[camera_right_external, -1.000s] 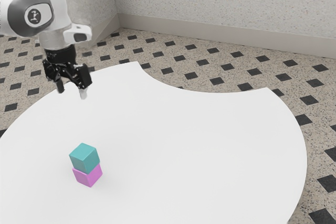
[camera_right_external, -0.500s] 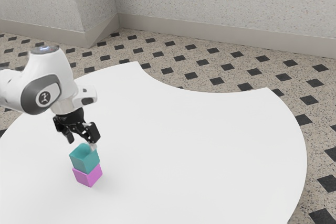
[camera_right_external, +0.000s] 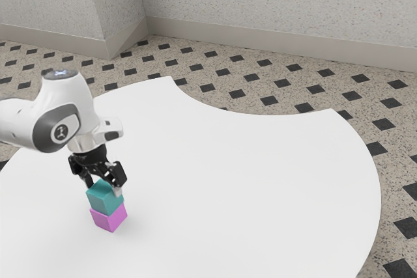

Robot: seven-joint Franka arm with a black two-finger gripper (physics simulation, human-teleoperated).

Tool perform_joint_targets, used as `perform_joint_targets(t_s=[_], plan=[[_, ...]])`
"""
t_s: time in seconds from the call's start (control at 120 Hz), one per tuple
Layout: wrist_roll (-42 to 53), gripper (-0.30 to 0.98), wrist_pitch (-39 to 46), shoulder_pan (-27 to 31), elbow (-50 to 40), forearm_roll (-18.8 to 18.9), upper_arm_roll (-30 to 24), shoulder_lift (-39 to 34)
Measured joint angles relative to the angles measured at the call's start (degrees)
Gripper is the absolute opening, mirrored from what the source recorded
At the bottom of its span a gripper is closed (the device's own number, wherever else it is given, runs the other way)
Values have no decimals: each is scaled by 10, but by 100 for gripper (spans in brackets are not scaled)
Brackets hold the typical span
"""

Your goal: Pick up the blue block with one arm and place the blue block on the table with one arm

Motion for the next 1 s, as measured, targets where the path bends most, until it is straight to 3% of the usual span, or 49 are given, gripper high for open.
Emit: perform_joint_targets(t_s=[0.45, 0.592, 0.783, 0.867, 1.0], plan=[[-2, 68, 18, -6, 3, -1, 8, 47], [-3, 41, 25, -7, 5, 1, 8, 50], [-13, 25, 27, -8, 27, 13, 5, 46], [-19, 23, 8, -6, 84, 18, -1, 56], [-20, 24, -76, -2, 289, 18, -9, 159]])
